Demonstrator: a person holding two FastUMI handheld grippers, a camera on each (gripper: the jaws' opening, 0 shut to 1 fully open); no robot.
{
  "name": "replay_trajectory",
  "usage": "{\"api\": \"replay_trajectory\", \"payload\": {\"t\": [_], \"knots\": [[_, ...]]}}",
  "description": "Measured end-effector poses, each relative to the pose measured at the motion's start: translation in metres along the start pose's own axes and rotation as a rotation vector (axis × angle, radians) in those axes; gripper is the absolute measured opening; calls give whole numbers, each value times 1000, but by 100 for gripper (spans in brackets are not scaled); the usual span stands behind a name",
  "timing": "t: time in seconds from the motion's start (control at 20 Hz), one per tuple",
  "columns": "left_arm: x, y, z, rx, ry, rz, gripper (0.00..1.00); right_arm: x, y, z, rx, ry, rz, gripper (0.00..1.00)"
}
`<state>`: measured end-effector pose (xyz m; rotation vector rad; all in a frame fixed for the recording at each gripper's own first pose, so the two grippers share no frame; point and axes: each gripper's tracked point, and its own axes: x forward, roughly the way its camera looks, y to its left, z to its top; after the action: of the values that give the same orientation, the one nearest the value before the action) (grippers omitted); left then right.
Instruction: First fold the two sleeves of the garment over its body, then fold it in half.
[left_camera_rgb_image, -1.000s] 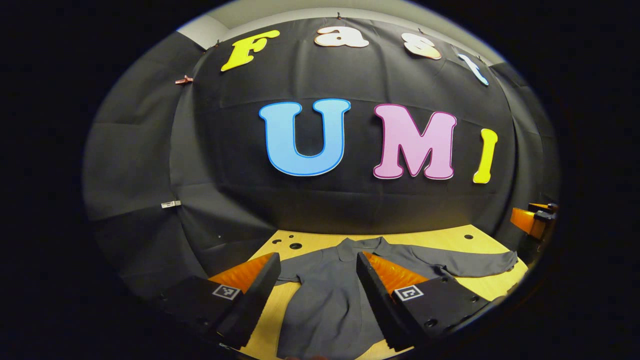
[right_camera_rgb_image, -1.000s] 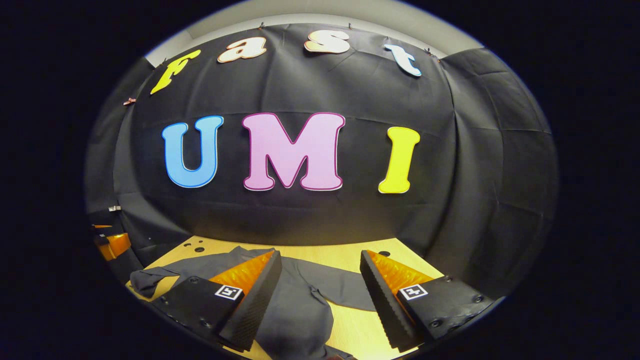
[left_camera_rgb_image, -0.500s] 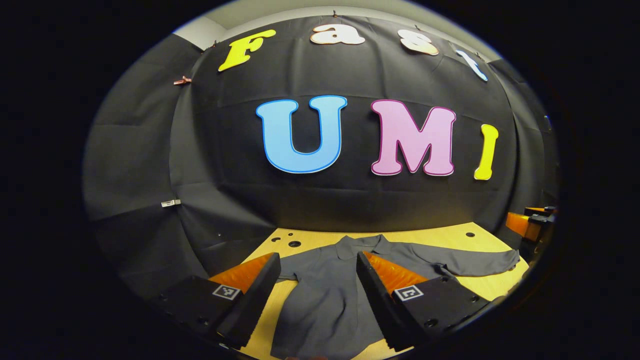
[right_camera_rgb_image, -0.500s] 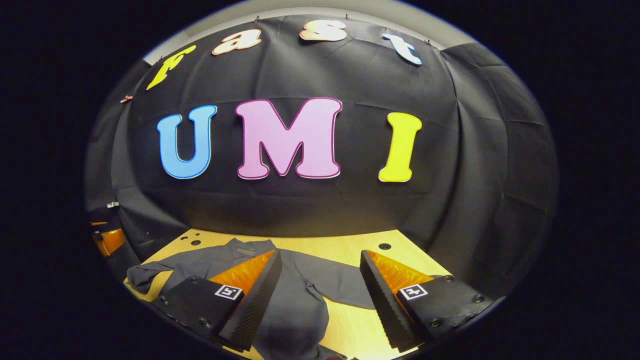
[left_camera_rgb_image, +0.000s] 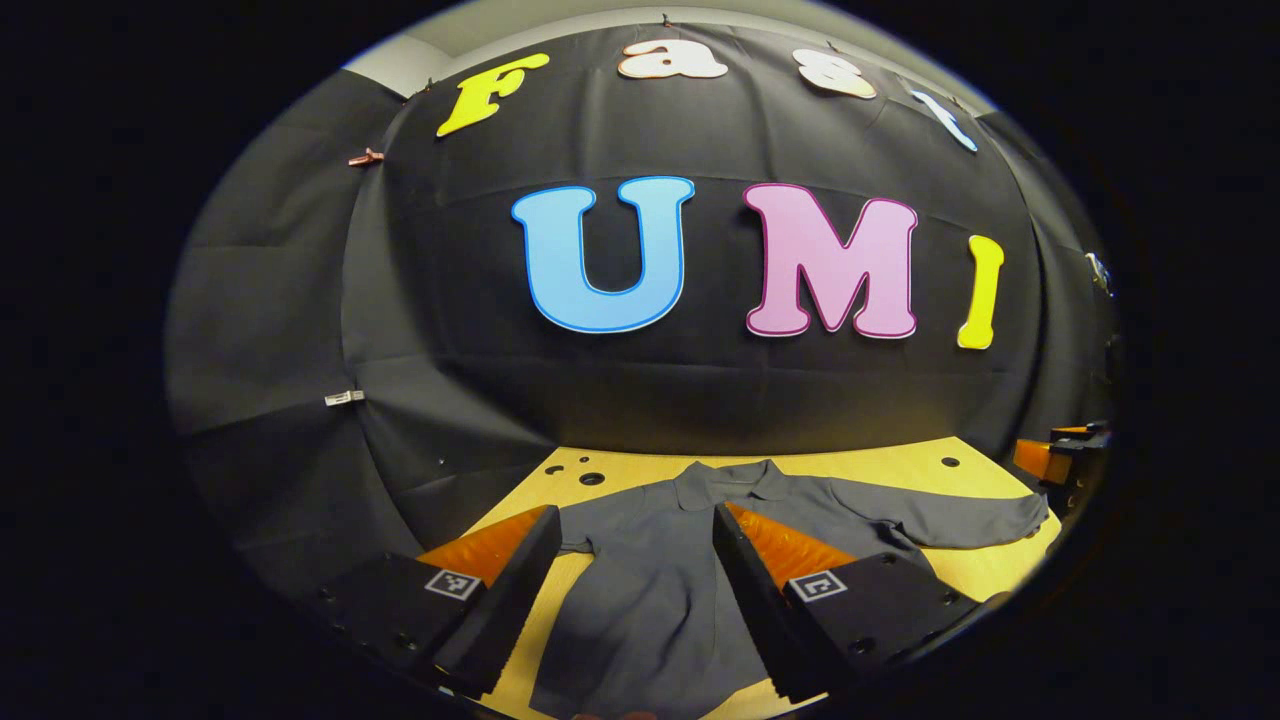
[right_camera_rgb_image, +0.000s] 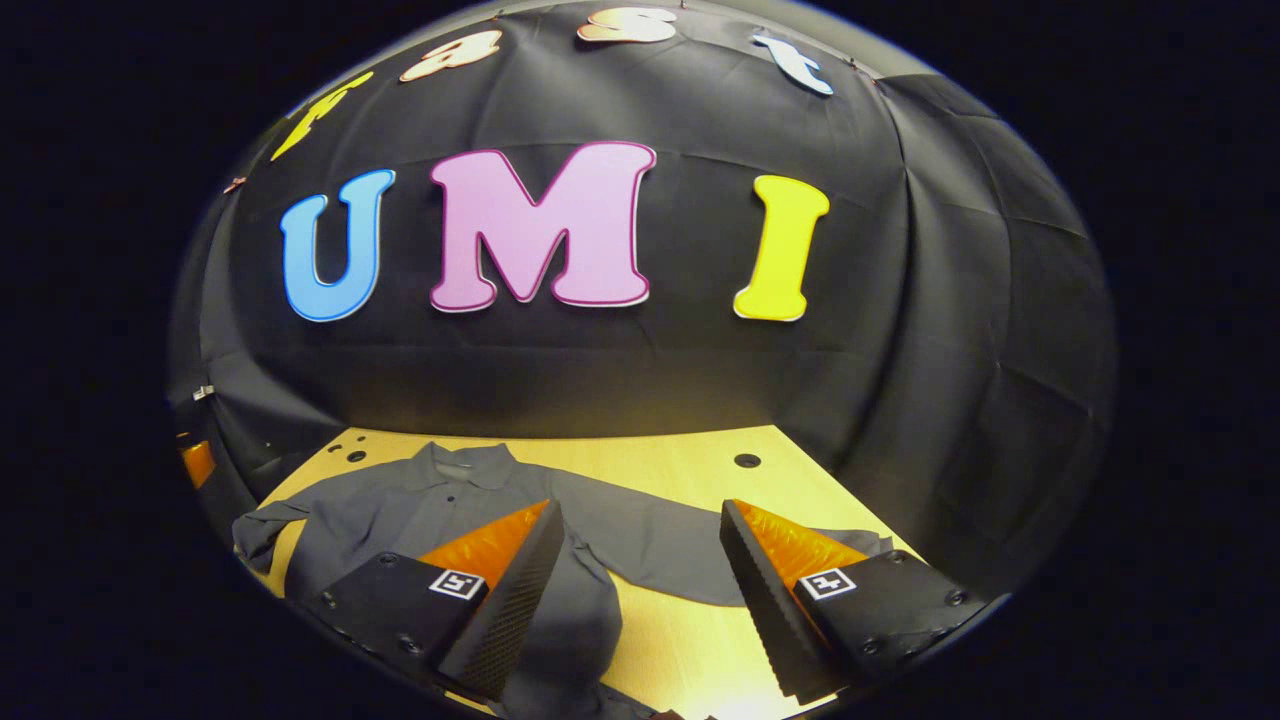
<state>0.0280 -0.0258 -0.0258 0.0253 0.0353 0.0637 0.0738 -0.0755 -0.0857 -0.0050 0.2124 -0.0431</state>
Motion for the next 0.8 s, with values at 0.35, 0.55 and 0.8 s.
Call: {"api": "replay_trajectory", "payload": {"t": [0.35, 0.55, 0.8], "knots": [[11, 5, -13, -7, 46, 24, 96, 27, -75, -47, -10, 142, -190, 98], [20, 2, -22, -25, 80, 29, 96, 40, -116, -66, 26, 193, -266, 98], [31, -4, -33, -55, 126, 39, 96, 54, -166, -85, 65, 251, -352, 98]]}}
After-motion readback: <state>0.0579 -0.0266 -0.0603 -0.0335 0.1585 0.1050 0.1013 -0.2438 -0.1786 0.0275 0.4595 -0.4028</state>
